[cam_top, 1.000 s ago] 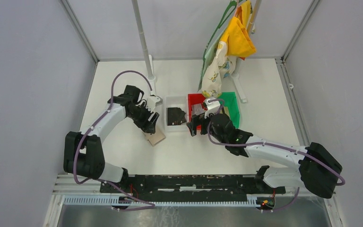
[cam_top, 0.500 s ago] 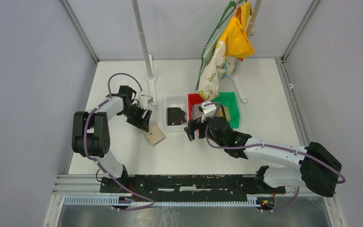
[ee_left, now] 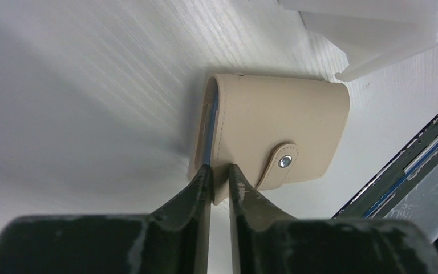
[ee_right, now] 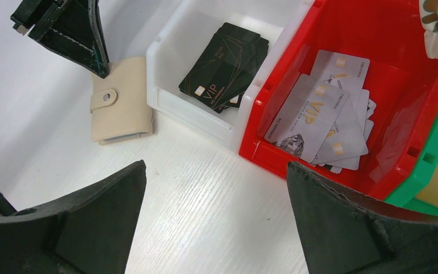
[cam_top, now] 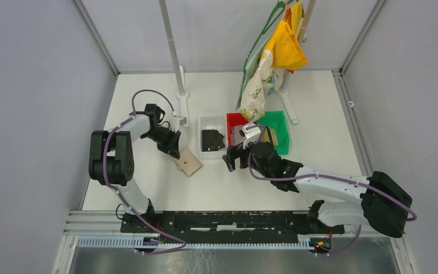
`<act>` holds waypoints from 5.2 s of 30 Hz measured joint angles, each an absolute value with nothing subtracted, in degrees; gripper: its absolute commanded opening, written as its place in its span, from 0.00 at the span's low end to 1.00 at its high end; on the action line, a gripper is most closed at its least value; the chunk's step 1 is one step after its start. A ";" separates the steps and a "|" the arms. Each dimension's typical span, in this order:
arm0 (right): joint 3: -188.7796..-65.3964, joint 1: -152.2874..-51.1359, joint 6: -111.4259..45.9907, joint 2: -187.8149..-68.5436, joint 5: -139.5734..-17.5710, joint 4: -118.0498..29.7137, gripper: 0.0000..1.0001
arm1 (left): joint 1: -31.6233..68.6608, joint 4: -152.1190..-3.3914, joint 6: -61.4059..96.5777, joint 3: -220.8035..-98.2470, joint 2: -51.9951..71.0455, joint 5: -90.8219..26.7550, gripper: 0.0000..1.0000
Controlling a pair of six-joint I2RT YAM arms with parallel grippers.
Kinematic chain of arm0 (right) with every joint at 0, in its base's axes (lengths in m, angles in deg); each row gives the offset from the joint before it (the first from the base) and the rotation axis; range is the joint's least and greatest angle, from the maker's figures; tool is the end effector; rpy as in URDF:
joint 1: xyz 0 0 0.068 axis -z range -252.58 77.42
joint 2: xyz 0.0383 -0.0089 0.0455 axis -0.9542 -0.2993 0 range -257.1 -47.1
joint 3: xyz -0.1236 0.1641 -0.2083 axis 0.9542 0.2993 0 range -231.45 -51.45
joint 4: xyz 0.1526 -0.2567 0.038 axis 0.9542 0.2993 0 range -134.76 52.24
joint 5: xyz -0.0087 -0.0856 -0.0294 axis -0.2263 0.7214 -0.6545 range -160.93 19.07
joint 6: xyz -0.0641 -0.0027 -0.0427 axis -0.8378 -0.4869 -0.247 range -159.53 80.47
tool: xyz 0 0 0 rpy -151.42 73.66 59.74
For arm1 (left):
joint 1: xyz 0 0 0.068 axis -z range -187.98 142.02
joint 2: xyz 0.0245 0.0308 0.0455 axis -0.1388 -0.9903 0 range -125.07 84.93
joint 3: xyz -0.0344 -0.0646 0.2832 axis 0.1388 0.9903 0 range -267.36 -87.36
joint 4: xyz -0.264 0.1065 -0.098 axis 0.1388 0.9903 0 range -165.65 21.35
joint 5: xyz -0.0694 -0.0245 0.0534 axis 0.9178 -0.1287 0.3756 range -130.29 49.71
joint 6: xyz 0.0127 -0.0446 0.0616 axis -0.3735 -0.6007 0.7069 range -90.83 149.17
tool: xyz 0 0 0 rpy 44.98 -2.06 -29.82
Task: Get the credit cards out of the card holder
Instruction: Pick up the card holder from the center of the board.
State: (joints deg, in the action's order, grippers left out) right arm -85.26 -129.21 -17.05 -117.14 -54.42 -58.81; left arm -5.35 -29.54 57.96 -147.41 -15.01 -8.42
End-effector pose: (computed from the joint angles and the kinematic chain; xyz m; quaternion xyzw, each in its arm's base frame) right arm 0.1897 0.2540 0.2079 -0.1646 0.8087 0.2596 0.5015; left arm 0.3348 -0.0499 0.1262 0.2694 0.9225 -0.2597 0.0949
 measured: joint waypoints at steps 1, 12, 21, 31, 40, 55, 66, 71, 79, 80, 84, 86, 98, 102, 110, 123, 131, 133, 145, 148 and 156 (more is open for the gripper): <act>-85.26 -129.23 -17.03 -117.14 -54.42 -58.83 0.98 | -5.35 -29.39 58.12 -147.41 -15.01 -8.20 0.08; -85.30 -129.21 -17.27 -117.23 -59.25 -59.35 0.98 | -5.13 -20.91 62.22 -150.84 -11.75 -2.76 0.02; -90.02 -129.21 -21.73 -120.16 -75.29 -59.48 0.98 | 5.01 -7.47 71.05 -156.13 6.87 2.47 0.02; -95.48 -129.21 -28.88 -117.99 -92.08 -57.32 0.98 | 11.99 5.60 73.87 -163.30 9.99 1.66 0.02; -95.59 -129.21 -26.23 -118.21 -99.66 -59.62 0.98 | 18.72 8.07 73.81 -170.27 15.55 1.81 0.02; -93.78 -129.21 -16.46 -121.05 -111.29 -72.77 0.62 | 22.06 8.66 71.80 -177.11 18.28 1.83 0.02; -92.88 -129.21 -12.79 -120.85 -110.33 -75.37 0.00 | 22.06 2.50 63.97 -175.82 21.10 -0.68 0.88; -92.88 -129.21 -14.60 -117.84 -108.38 -74.30 0.00 | 21.97 -6.92 53.48 -171.01 24.81 -4.42 0.99; -98.00 -129.12 -22.47 -114.82 -110.04 -66.15 0.00 | 18.70 -10.20 43.38 -172.11 24.66 2.91 1.00; -99.42 -129.18 -23.83 -115.06 -110.63 -64.23 0.00 | 18.35 -9.98 43.14 -173.24 24.01 5.03 0.99; -103.81 -129.21 -28.24 -116.05 -111.71 -58.26 0.00 | 17.87 -7.73 43.12 -176.00 21.99 13.05 0.86; -105.82 -129.21 -30.32 -116.53 -111.88 -55.40 0.00 | 17.87 -5.22 43.89 -176.24 21.14 15.95 0.79; -114.65 -129.23 -40.33 -118.54 -111.86 -41.67 0.08 | 17.67 4.57 48.69 -176.87 18.39 18.80 0.53; -116.21 -129.62 -42.36 -118.54 -111.90 -38.72 0.12 | 17.47 5.43 50.47 -177.79 18.28 18.71 0.20; -117.39 -129.69 -42.32 -118.54 -110.92 -36.25 0.83 | 17.43 5.49 53.83 -178.10 18.21 17.81 0.02; -102.11 -127.52 -20.72 -115.61 -105.61 -63.68 0.77 | 17.38 -8.02 42.73 -177.29 24.01 16.02 0.02; -101.15 -126.63 -11.11 -115.17 -107.20 -76.97 0.17 | 17.38 -14.14 38.71 -176.19 25.56 14.42 0.08; -101.12 -126.56 -10.36 -114.95 -108.14 -77.73 0.04 | 17.38 -15.18 38.16 -175.76 26.19 14.29 0.36; -110.57 -126.41 -25.93 -116.48 -112.86 -52.86 0.00 | 17.38 -13.83 40.10 -174.34 26.30 14.60 0.59; -114.61 -126.43 -30.39 -118.30 -113.85 -46.04 0.00 | 17.38 -11.14 42.75 -173.22 24.84 15.74 0.47; -124.84 -126.47 -40.64 -124.35 -114.22 -28.56 0.00 | 17.21 -4.67 51.32 -172.46 20.77 14.95 0.29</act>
